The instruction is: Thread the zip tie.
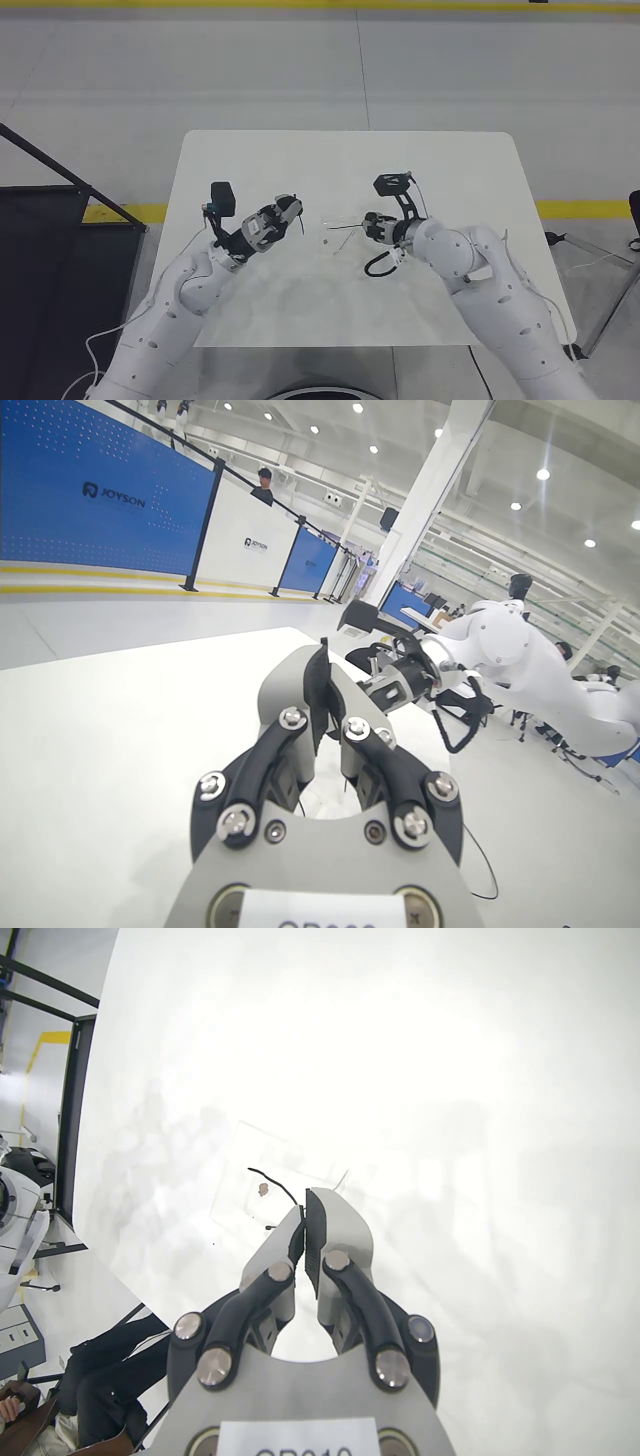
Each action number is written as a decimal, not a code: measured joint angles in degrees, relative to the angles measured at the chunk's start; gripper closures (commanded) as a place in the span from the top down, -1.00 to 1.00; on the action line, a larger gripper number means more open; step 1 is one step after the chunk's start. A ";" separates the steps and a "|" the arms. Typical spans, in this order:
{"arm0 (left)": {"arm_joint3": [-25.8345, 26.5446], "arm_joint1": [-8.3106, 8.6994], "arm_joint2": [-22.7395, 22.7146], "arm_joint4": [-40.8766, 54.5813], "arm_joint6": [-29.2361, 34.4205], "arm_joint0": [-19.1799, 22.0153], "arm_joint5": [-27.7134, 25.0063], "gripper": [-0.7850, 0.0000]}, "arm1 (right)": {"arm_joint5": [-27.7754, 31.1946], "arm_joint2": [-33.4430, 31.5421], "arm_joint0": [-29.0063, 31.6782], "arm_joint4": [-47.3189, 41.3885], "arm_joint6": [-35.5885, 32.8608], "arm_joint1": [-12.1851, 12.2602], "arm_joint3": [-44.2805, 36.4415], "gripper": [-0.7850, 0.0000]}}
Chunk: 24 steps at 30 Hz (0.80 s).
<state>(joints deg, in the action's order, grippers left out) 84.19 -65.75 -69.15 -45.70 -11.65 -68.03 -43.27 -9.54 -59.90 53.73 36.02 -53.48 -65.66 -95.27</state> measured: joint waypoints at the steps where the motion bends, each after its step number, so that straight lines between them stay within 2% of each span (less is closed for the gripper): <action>1: 0.50 -0.06 -0.06 -1.62 -1.00 -0.37 1.25 -1.00 | -0.14 -0.79 0.97 0.34 0.06 0.22 -1.22 -1.00; 8: -0.02 -0.66 1.63 -16.95 -9.36 -0.68 10.74 -1.00 | -0.89 -7.27 8.36 0.88 0.87 1.63 -9.74 -1.00; 13: -3.30 -1.04 3.74 -26.42 -16.14 0.38 13.27 -1.00 | -0.32 -11.88 13.43 -0.53 1.42 2.39 -15.02 -1.00; 18: -4.08 -1.15 4.18 -27.70 -17.62 0.54 13.77 -1.00 | 0.16 -14.66 17.23 -0.71 1.66 2.87 -19.01 -1.00; 24: -4.06 -1.14 4.16 -27.67 -17.59 0.54 13.75 -1.00 | 0.16 -14.62 17.15 -0.69 1.63 2.86 -18.94 -1.00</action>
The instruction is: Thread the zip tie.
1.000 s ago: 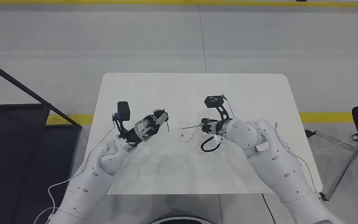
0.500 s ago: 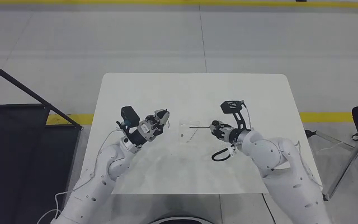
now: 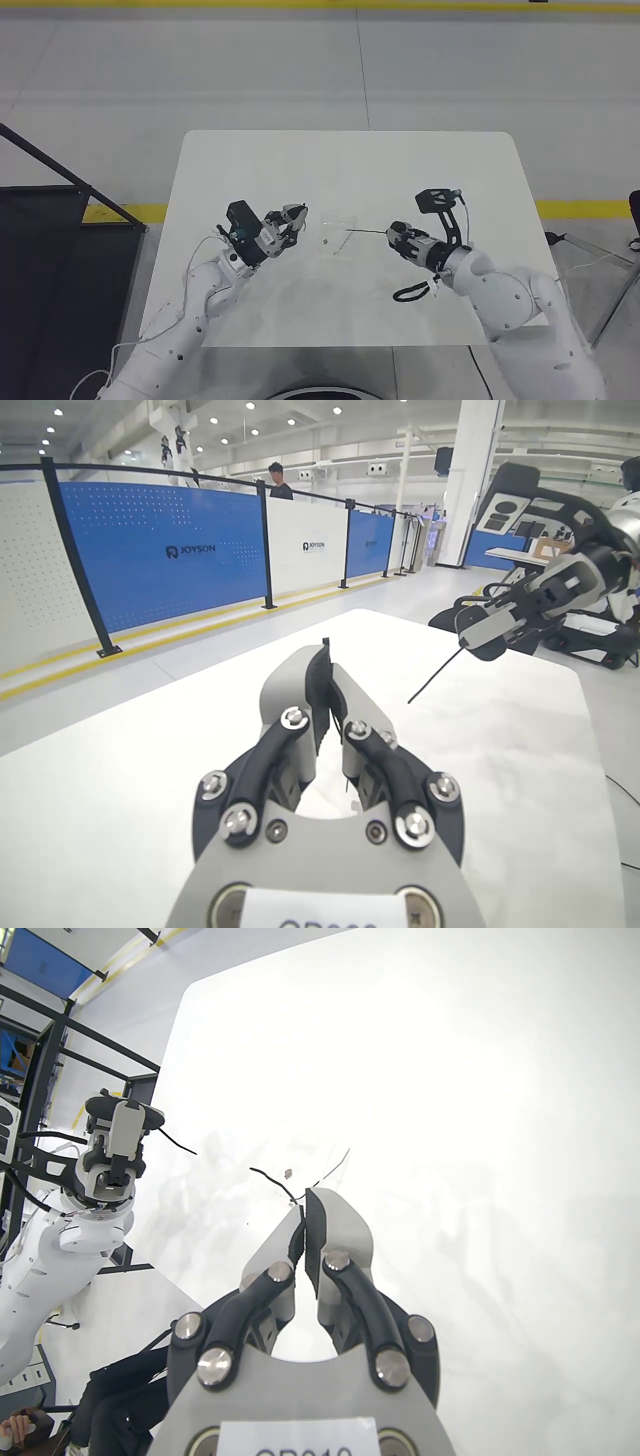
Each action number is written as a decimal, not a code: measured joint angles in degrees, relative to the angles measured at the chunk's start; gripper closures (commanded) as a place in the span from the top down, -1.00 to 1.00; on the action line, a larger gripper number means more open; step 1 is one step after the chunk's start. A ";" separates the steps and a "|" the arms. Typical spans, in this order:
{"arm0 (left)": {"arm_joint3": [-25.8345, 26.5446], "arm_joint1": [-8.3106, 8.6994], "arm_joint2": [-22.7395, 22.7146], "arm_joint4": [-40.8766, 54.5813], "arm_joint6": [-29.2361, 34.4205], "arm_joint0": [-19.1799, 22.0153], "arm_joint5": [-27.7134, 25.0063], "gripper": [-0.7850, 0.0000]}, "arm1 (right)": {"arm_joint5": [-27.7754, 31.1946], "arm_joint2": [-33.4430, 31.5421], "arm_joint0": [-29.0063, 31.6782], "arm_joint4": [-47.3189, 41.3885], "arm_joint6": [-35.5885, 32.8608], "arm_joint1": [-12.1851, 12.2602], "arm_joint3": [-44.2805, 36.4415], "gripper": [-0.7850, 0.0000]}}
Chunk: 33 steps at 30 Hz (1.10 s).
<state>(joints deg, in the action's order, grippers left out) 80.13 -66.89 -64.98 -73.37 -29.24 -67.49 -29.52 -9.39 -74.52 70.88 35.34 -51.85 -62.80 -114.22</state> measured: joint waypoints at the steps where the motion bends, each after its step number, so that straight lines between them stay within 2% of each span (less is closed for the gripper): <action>1: 0.00 0.00 0.00 0.00 0.00 0.00 0.00 -1.00 | 0.00 0.00 0.00 0.00 0.00 0.00 0.00 -1.00; 8: 0.18 -0.02 -0.13 0.34 0.20 -0.18 0.34 -1.00 | 0.71 0.36 0.17 -0.15 0.22 -0.01 -0.12 -1.00; 11: 0.79 -0.06 -0.71 -0.79 0.08 -0.76 3.50 -1.00 | 3.84 1.46 -0.13 -0.81 0.67 -0.08 0.23 -1.00; 14: 1.02 -0.14 -0.61 -2.42 -2.13 -1.33 5.03 -1.00 | 1.19 2.02 -1.33 -3.41 1.46 -0.45 0.99 -1.00; 18: 0.00 -0.19 -0.38 -3.87 -4.77 -1.13 4.03 -1.00 | -3.33 2.46 -3.68 -8.71 1.67 -1.04 2.49 -1.00; 21: -1.05 -0.27 -0.07 -4.94 -6.01 -0.73 3.58 -1.00 | -4.51 2.47 -5.05 -12.20 1.58 -1.30 3.92 -1.00; 28: -3.90 -0.62 0.73 -6.99 -7.02 0.90 4.42 -1.00 | -3.16 2.75 -6.89 -15.72 1.13 -1.48 5.59 -1.00; 33: -4.07 -0.64 0.70 -6.93 -6.99 0.98 4.56 -1.00 | -1.93 1.98 -6.81 -17.10 0.89 -1.38 5.87 -1.00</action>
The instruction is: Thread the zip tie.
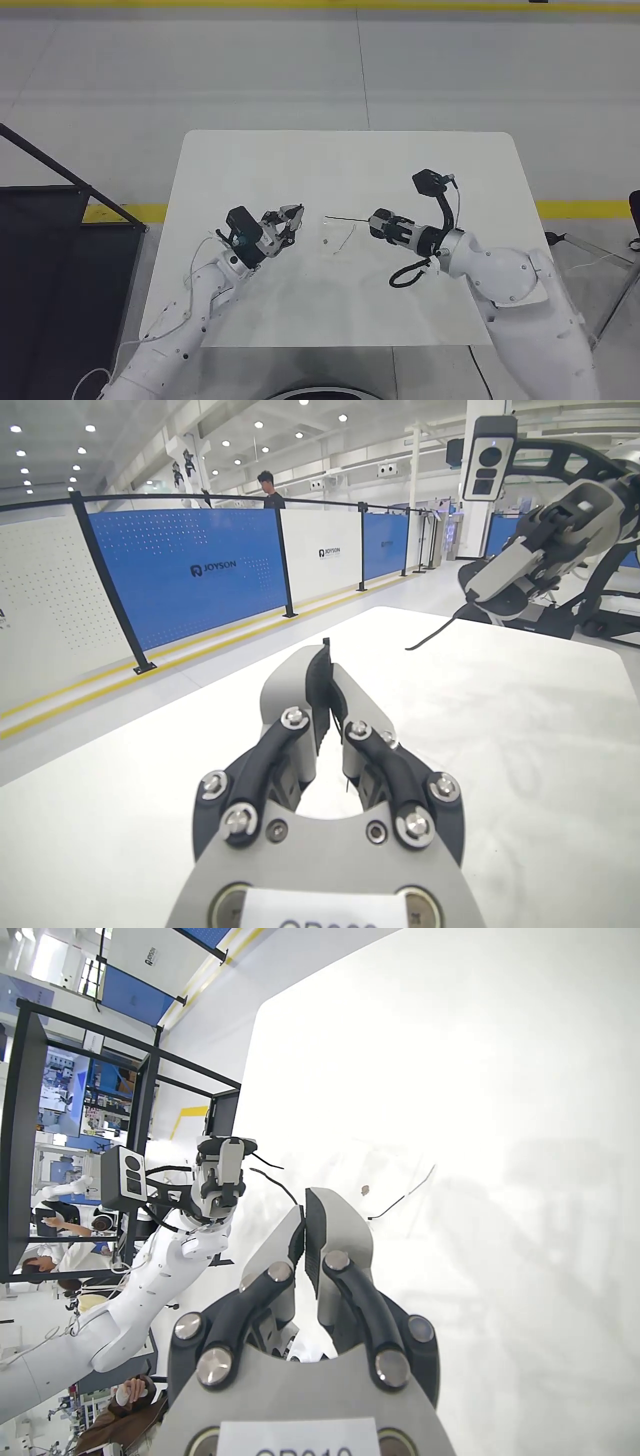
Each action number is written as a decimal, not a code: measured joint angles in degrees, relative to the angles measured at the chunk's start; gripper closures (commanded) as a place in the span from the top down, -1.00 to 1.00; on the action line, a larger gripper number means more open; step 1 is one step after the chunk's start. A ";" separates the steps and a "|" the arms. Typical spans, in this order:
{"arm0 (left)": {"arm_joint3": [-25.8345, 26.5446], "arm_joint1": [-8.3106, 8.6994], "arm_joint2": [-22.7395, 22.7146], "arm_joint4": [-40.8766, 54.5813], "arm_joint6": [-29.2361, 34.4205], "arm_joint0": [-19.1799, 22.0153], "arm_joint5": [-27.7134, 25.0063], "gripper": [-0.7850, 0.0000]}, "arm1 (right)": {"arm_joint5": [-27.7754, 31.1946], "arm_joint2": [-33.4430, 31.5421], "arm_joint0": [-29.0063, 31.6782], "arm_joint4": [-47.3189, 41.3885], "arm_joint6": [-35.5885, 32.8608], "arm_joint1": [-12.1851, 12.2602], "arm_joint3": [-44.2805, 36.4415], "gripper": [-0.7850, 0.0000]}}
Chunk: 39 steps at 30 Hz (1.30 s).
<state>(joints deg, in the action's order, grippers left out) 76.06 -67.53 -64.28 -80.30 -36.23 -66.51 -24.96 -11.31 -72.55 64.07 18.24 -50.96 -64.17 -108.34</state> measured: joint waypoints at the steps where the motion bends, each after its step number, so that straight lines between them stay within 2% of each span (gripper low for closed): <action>1: 0.00 0.00 0.00 0.00 0.00 0.00 0.00 -1.00 | -0.01 0.00 0.00 0.03 0.00 0.00 0.00 -1.00; 11: 1.64 -0.02 0.06 -0.12 1.18 -0.82 0.38 -1.00 | 0.67 0.49 0.86 -0.12 1.28 -0.05 -0.37 -1.00; 19: 2.89 0.02 0.54 -4.50 0.57 -1.84 2.27 -1.00 | 1.80 0.80 1.50 -3.70 1.53 -0.12 -0.88 -1.00; 39: 2.31 -0.34 1.39 -5.59 -0.18 -1.70 3.12 -1.00 | -0.63 2.01 -0.03 -5.32 1.76 -0.15 0.47 -1.00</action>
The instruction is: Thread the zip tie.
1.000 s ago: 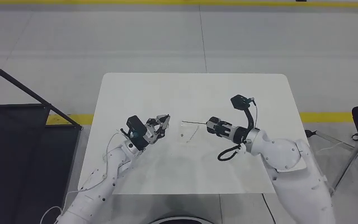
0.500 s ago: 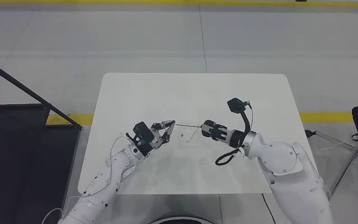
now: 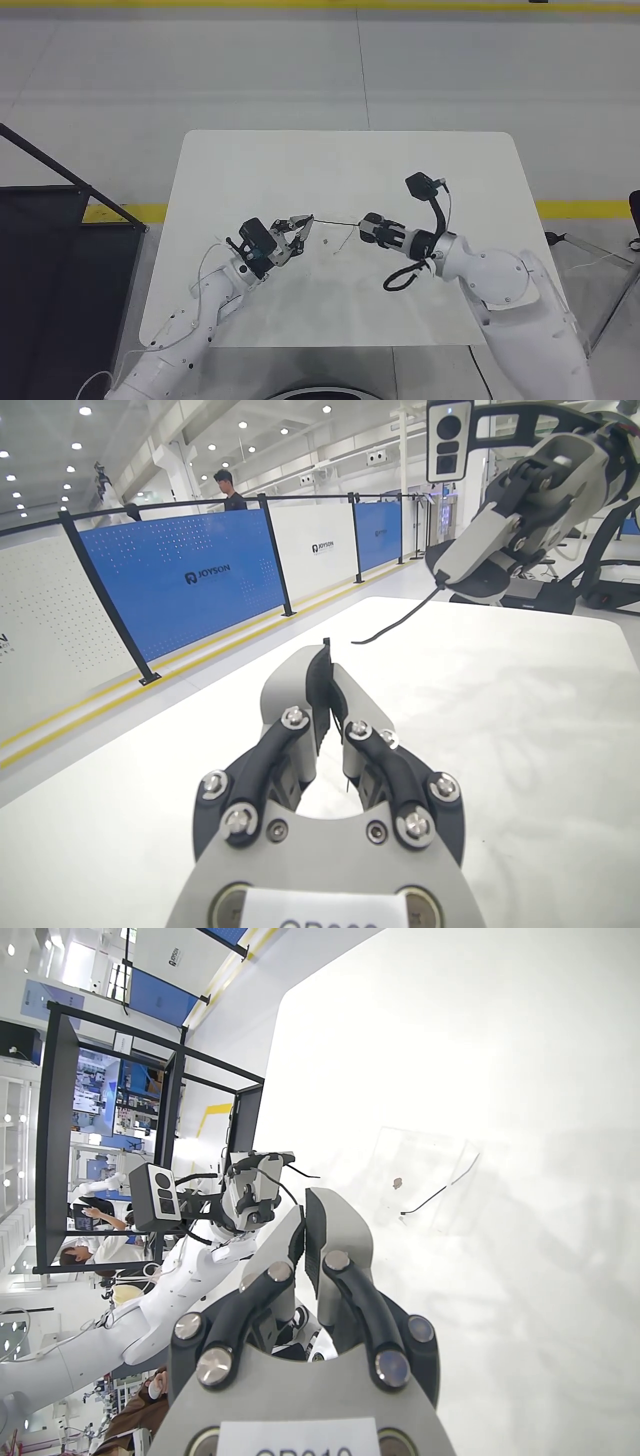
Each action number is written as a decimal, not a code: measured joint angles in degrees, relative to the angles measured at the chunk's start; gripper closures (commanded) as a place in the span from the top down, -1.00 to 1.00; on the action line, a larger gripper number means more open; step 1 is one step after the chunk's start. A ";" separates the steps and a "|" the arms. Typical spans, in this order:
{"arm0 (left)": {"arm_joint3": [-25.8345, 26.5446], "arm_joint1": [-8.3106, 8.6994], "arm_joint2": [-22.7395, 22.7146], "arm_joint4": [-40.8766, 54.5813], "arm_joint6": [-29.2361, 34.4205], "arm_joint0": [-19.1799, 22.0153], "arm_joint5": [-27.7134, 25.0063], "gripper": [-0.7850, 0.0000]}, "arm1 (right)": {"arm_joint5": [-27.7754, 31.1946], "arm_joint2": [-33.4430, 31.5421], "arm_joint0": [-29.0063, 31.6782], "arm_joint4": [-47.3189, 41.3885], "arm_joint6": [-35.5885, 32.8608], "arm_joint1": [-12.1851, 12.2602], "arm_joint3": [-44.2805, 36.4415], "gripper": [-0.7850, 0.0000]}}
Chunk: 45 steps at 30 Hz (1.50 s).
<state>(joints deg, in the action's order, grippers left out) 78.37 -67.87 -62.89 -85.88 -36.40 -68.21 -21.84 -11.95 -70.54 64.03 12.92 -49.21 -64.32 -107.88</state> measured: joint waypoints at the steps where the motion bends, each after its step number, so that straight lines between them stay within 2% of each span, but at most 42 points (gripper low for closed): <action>1: 0.00 0.00 0.00 0.00 0.00 0.00 0.00 -1.00 | -0.09 0.11 -0.11 0.00 -0.03 0.00 0.09 -1.00; 45: 0.00 0.00 0.00 0.00 0.00 0.00 0.00 -1.00 | -1.69 1.80 -2.03 -1.88 1.56 -0.02 1.80 -1.00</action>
<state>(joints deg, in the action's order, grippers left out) 78.37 -67.87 -62.89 -85.89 -36.41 -68.21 -21.84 -13.63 -68.73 62.01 11.04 -47.64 -64.34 -106.07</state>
